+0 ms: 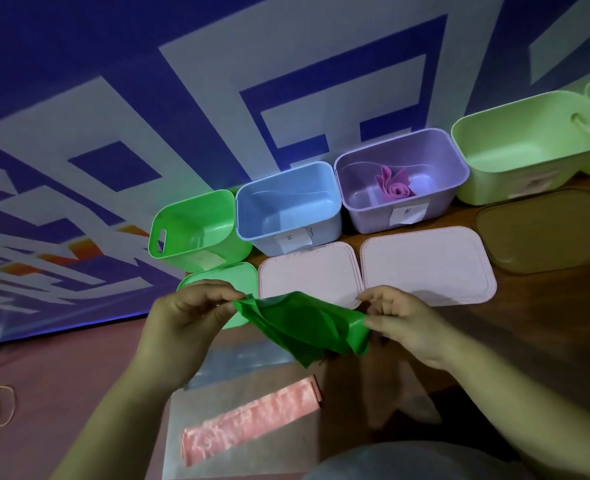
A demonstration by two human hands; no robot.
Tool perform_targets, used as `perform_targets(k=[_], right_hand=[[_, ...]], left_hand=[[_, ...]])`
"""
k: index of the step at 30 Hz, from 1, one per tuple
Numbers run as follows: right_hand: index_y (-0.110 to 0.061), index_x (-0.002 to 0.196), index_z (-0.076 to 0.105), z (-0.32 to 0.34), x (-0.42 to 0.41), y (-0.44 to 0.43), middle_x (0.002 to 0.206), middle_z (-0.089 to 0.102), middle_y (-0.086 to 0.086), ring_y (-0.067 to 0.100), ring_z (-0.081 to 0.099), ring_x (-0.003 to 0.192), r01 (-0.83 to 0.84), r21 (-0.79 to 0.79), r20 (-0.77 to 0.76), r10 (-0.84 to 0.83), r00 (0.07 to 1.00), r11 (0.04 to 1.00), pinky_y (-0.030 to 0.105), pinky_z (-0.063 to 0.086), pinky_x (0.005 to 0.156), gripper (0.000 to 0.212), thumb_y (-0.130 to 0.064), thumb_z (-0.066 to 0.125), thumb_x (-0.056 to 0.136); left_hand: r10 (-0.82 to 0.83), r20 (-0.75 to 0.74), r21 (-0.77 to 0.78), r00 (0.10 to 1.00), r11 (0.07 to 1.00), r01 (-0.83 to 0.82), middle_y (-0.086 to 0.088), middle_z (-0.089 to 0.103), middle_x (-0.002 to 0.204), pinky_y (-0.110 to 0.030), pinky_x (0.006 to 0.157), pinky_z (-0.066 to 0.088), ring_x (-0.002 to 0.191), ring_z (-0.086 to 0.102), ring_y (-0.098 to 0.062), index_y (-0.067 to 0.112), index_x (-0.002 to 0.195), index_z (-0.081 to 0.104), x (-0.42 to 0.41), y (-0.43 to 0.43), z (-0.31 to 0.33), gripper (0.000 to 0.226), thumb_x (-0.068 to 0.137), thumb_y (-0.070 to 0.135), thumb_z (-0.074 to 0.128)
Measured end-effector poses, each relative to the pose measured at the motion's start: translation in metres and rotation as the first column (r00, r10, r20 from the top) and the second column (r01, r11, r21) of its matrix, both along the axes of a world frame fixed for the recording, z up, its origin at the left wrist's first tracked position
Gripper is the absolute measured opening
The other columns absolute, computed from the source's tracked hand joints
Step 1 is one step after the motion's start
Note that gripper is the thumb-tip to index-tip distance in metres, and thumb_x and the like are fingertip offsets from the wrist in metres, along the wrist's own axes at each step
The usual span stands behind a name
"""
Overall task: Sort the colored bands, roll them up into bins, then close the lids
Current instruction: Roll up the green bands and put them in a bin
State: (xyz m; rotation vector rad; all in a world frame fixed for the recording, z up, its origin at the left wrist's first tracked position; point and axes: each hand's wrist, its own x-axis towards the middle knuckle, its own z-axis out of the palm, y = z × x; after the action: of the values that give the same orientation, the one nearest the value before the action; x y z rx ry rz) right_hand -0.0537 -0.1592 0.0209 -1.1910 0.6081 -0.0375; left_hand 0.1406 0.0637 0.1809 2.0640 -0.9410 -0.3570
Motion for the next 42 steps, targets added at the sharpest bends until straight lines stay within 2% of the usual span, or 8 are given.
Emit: perform_targets(k=[10,15,21,27,32,36,39,42], right_hand=[[-0.011,0.112,0.065,0.044,-0.006,-0.037,0.079,0.066,0.002,0.01,0.062,0.071,0.074,0.036,0.115,-0.078,0.99,0.997,0.018,0.05,0.065,0.025,0.002,0.06,0.091],[-0.004,0.122,0.059,0.046,-0.02,-0.048,0.087,0.065,0.014,0.023,0.066,0.074,-0.126,0.21,0.102,0.106,0.989,0.969,0.029,0.056,0.064,0.062,0.008,0.07,0.063],[-0.008,0.11,0.066,0.051,-0.022,-0.052,0.081,0.064,0.012,0.018,0.064,0.07,-0.003,0.026,-0.02,0.003,1.0,1.0,0.026,0.05,0.062,0.047,-0.006,0.075,0.064],[-0.008,0.114,0.064,0.055,-0.022,-0.045,0.102,0.068,0.012,0.035,0.064,0.103,0.16,0.277,0.042,-0.178,0.983,0.948,0.054,0.048,0.093,0.035,-0.007,0.065,0.079],[-0.007,0.11,0.064,0.056,-0.025,-0.047,0.116,0.063,0.015,0.03,0.066,0.102,0.095,0.462,0.219,-0.217,0.951,0.882,0.042,0.059,0.078,0.061,0.005,0.082,0.053],[-0.012,0.099,0.07,0.053,-0.028,-0.046,0.12,0.066,0.01,0.027,0.067,0.104,0.083,0.31,0.238,-0.162,0.958,0.947,0.038,0.059,0.079,0.066,-0.005,0.095,0.038],[-0.013,0.09,0.07,0.061,-0.027,-0.043,0.118,0.067,0.004,0.024,0.071,0.084,0.176,0.126,0.197,-0.198,0.96,0.976,0.031,0.059,0.065,0.036,0.01,0.08,0.064],[-0.017,0.076,0.069,0.069,-0.026,-0.041,0.105,0.072,0.0,0.016,0.068,0.068,0.232,-0.033,0.186,-0.222,0.957,0.972,0.023,0.052,0.051,0.044,0.026,0.059,0.078]], left_hand=[[0.133,-0.167,-0.14,0.977,0.978,-0.157,0.017,0.075,0.076,-0.007,0.071,0.05,0.072,0.066,0.007,0.015,0.083,0.07,0.006,-0.011,-0.009,0.028,0.083,-0.012,0.065],[0.099,-0.197,-0.202,0.975,0.969,-0.139,0.011,0.076,0.08,-0.012,0.075,0.053,0.078,0.069,0.0,0.013,0.084,0.071,0.013,-0.015,-0.013,0.027,0.083,-0.013,0.064],[0.099,-0.187,-0.186,0.977,0.973,-0.135,0.009,0.076,0.082,-0.012,0.075,0.053,0.079,0.07,-0.002,0.012,0.086,0.073,0.016,-0.018,-0.015,0.023,0.085,-0.01,0.066],[0.102,-0.186,-0.174,0.977,0.975,-0.135,0.015,0.075,0.077,-0.008,0.073,0.051,0.074,0.068,0.003,0.014,0.083,0.072,0.012,-0.022,-0.015,0.026,0.084,-0.011,0.065],[0.104,-0.192,-0.178,0.976,0.974,-0.139,0.015,0.076,0.078,-0.008,0.072,0.051,0.075,0.069,0.003,0.013,0.084,0.072,0.013,-0.021,-0.014,0.025,0.084,-0.011,0.065],[0.099,-0.196,-0.181,0.976,0.974,-0.136,0.012,0.076,0.078,-0.009,0.072,0.052,0.074,0.069,0.001,0.012,0.085,0.072,0.013,-0.021,-0.015,0.024,0.083,-0.011,0.065],[0.104,-0.205,-0.177,0.973,0.974,-0.142,0.008,0.077,0.08,-0.011,0.073,0.054,0.075,0.07,-0.003,0.011,0.086,0.073,0.014,-0.02,-0.017,0.023,0.083,-0.011,0.066],[0.11,-0.209,-0.171,0.972,0.974,-0.147,0.005,0.077,0.081,-0.013,0.073,0.054,0.075,0.07,-0.005,0.01,0.087,0.073,0.015,-0.02,-0.019,0.021,0.083,-0.01,0.066]])
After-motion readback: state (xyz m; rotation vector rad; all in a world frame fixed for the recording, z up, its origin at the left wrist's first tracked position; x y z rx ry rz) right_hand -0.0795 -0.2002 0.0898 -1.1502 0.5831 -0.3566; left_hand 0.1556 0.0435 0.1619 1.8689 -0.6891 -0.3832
